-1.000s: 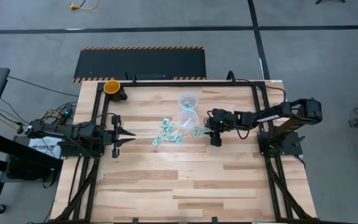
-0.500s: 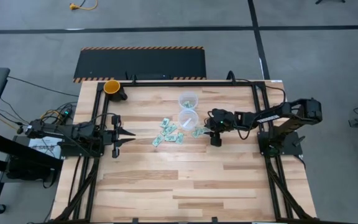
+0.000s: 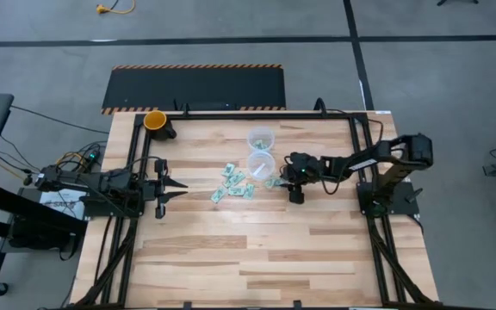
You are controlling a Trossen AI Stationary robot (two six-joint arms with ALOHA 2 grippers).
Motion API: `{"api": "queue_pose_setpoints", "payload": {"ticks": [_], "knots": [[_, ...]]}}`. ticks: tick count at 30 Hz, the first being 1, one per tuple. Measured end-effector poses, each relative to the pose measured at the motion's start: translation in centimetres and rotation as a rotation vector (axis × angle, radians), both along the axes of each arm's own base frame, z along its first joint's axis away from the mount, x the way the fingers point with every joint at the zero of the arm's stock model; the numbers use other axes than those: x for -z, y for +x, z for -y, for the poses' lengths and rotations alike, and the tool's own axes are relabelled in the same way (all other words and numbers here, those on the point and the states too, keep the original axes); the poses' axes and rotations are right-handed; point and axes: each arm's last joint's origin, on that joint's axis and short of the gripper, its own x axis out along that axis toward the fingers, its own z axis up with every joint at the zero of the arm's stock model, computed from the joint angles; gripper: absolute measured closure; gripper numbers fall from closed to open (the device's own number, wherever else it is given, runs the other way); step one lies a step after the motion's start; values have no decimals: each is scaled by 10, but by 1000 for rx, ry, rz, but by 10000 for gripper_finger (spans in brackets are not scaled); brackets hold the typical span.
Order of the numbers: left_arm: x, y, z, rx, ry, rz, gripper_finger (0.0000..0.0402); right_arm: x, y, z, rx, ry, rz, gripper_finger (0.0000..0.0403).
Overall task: Pick and place items into bin
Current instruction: Put the green stevia packet into the top transparent bin
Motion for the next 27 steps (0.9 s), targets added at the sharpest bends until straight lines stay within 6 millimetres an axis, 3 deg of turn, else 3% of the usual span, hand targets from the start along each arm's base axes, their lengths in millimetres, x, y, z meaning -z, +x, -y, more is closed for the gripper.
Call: {"api": "queue_pose_setpoints", "payload": {"ticks": [4, 10, 27], "knots": [[0, 0, 0, 0, 0, 0, 340, 12, 5, 3, 3, 12, 2, 239], [0, 0, 0, 0, 0, 0, 340, 12, 4, 3, 28, 41, 0, 248], [0, 0, 0, 0, 0, 0, 340, 8, 0, 0, 1, 96, -25, 333]]}}
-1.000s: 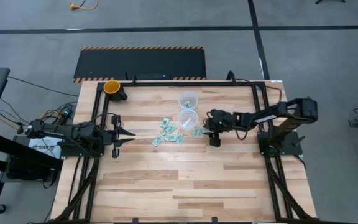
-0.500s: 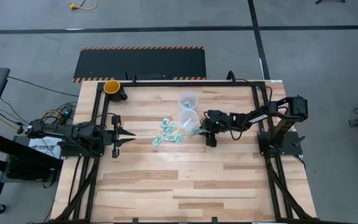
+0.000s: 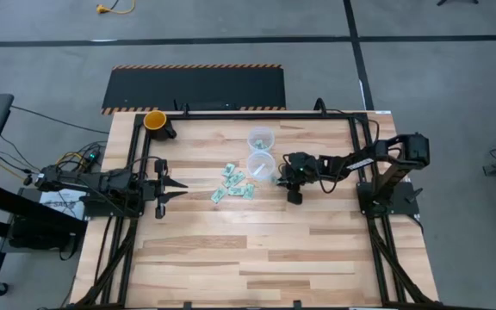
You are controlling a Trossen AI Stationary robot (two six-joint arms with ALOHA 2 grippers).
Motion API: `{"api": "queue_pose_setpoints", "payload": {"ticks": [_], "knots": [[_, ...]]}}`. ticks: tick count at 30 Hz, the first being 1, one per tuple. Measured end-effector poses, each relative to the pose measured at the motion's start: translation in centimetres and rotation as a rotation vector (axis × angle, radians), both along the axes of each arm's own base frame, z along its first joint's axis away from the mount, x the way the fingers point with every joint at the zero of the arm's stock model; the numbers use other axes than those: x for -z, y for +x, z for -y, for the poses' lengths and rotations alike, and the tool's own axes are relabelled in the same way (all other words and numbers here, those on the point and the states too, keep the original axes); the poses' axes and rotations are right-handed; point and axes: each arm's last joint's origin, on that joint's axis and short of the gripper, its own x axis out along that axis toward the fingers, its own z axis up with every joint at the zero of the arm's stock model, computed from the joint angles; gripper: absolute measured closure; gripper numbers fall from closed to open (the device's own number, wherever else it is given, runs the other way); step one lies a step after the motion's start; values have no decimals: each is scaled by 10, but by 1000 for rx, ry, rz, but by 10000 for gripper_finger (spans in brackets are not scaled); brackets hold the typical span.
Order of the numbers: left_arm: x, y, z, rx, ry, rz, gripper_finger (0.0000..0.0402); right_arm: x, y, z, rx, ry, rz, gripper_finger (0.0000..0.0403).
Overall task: Pick and place items into bin
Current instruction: Put the green stevia packet into the top transparent bin
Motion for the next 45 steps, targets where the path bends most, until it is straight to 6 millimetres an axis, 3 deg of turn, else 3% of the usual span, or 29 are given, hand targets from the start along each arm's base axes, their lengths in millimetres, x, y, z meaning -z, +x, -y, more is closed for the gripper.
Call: {"api": "queue_pose_setpoints", "payload": {"ticks": [13, 29, 34, 41, 45], "knots": [[0, 0, 0, 0, 0, -1, 340, 1, 0, -5, -15, 48, -8, 399], [0, 0, 0, 0, 0, 0, 340, -4, -5, -14, -153, 256, -6, 401], [0, 0, 0, 0, 0, -1, 340, -20, -9, -16, -223, 255, 56, 402], [0, 0, 0, 0, 0, 0, 340, -70, -8, -15, -327, 82, 336, 402], [0, 0, 0, 0, 0, 0, 340, -96, -9, -8, -278, -68, 496, 402]]}}
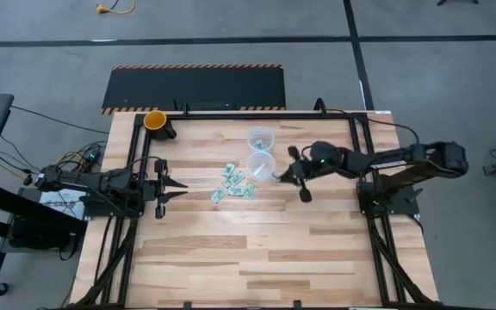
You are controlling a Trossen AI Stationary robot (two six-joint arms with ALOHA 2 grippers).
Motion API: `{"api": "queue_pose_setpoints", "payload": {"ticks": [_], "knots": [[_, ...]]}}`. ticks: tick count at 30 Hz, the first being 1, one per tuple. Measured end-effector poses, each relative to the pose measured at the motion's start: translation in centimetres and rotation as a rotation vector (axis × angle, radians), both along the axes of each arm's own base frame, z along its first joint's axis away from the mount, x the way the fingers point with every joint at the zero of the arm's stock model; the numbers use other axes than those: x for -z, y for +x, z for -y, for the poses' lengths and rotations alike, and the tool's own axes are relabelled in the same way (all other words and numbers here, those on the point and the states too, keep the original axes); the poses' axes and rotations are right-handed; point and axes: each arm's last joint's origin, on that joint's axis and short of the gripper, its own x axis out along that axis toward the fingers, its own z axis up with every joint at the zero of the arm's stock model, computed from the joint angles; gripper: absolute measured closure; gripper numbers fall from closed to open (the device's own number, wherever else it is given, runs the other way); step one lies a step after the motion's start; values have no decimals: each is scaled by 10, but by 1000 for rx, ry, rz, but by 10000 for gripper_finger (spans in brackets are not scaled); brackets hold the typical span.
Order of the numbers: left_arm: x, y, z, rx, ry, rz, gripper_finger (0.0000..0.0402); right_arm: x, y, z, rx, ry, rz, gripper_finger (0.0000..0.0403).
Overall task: Pick and place items into bin
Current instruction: Put the green stevia packet into the top transparent bin
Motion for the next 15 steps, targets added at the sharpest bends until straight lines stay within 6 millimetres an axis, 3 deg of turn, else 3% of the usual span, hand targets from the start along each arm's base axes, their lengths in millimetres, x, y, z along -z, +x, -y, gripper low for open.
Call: {"api": "queue_pose_setpoints", "payload": {"ticks": [7, 15], "knots": [[0, 0, 0, 0, 0, 0, 340, -26, 9, 25, 148, -62, 150, 402], [0, 0, 0, 0, 0, 0, 340, -24, 45, 65, 290, 40, 77, 402]]}}
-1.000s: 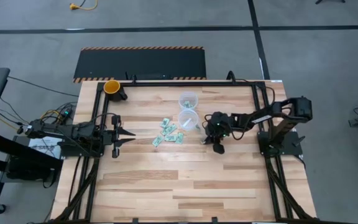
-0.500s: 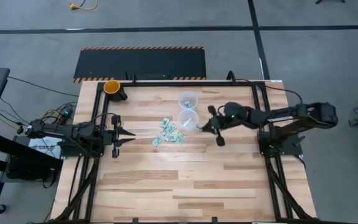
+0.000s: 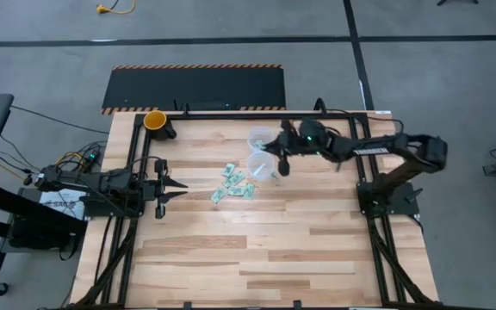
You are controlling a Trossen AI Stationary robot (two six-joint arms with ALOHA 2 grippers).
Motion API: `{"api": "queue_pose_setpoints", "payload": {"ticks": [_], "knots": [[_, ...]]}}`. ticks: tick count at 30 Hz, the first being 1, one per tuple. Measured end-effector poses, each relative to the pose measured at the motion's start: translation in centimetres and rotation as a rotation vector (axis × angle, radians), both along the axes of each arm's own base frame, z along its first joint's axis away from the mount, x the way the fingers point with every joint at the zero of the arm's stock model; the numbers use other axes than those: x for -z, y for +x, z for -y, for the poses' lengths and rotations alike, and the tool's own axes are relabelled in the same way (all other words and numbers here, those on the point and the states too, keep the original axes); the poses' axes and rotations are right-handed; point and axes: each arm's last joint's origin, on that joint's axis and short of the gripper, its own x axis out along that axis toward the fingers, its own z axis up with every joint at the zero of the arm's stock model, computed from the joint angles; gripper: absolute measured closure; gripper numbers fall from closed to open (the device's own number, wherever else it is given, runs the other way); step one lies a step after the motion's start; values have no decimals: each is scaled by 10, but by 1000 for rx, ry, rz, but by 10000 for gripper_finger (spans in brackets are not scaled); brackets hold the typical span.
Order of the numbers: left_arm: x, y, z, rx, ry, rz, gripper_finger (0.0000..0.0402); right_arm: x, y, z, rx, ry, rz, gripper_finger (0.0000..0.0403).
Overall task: Pick and place items into bin
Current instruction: Put the green stevia packet into the top transparent bin
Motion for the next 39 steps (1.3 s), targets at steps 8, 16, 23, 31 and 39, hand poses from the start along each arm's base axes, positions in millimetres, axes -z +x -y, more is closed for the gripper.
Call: {"api": "queue_pose_setpoints", "payload": {"ticks": [8, 16, 23, 31, 39], "knots": [[0, 0, 0, 0, 0, -1, 340, 4, 20, 40, 95, 78, -112, 394], [0, 0, 0, 0, 0, 0, 340, 19, 28, 57, 135, 128, -198, 359], [0, 0, 0, 0, 0, 0, 340, 20, 28, 57, 137, 130, -209, 310], [0, 0, 0, 0, 0, 0, 340, -12, 10, 47, 137, 141, -221, 296], [0, 0, 0, 0, 0, 0, 340, -27, -16, 11, 84, 174, -225, 296]]}}
